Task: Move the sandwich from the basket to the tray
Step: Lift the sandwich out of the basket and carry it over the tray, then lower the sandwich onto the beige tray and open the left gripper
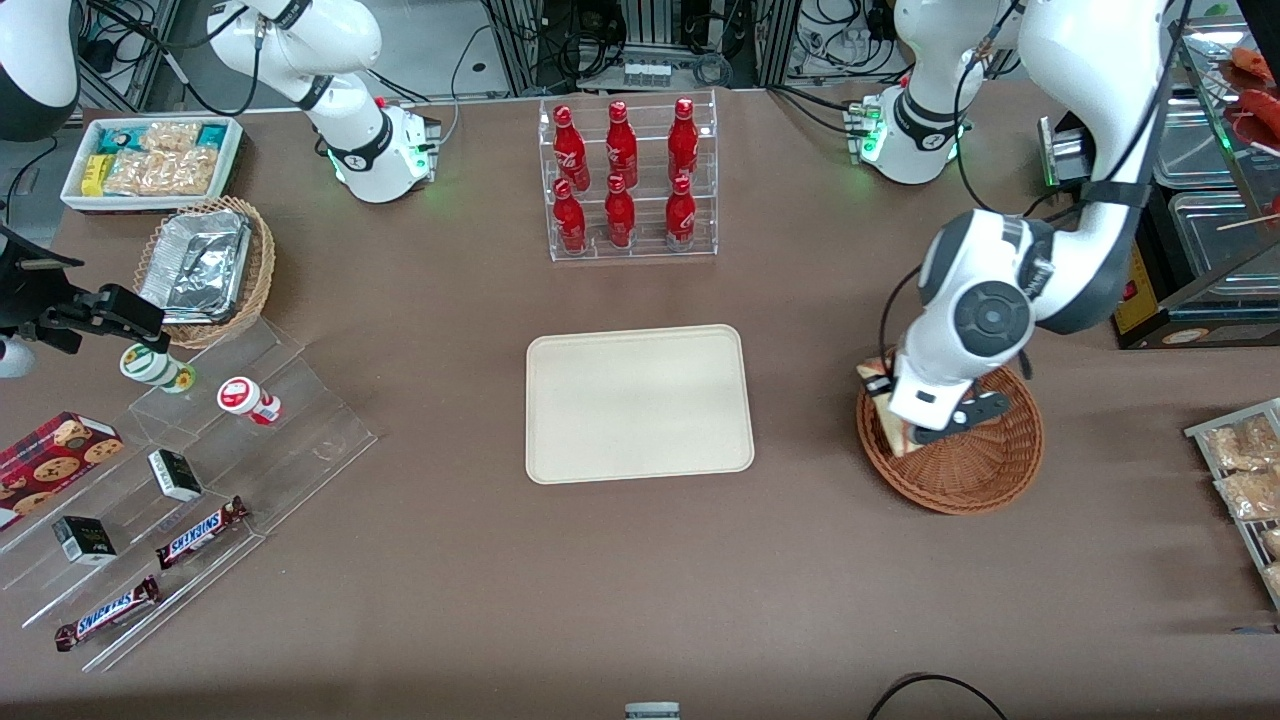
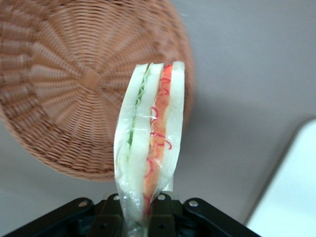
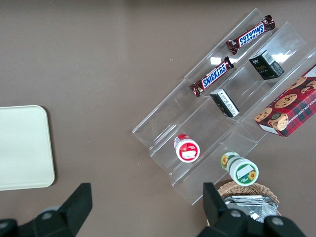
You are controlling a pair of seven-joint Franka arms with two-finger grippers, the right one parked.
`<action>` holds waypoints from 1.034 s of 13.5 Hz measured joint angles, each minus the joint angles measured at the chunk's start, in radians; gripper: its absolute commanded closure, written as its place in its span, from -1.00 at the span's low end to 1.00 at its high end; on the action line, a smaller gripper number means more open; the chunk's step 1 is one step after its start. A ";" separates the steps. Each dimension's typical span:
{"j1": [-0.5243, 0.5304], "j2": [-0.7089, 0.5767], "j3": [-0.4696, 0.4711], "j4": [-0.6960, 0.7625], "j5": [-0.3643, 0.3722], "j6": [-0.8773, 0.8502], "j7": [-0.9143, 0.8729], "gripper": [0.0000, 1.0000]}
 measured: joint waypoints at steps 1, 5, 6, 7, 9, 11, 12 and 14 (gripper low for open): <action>-0.001 0.009 -0.033 0.011 0.000 0.000 0.001 1.00; -0.006 0.136 -0.182 0.134 0.036 0.000 -0.032 1.00; -0.015 0.168 -0.208 0.166 0.043 0.001 -0.060 1.00; -0.044 0.197 -0.219 0.201 0.046 0.001 -0.090 1.00; -0.132 0.250 -0.223 0.272 0.071 0.001 -0.169 1.00; -0.223 0.315 -0.224 0.354 0.151 0.001 -0.287 1.00; -0.263 0.352 -0.224 0.397 0.185 0.001 -0.339 1.00; -0.328 0.426 -0.224 0.477 0.244 0.001 -0.422 1.00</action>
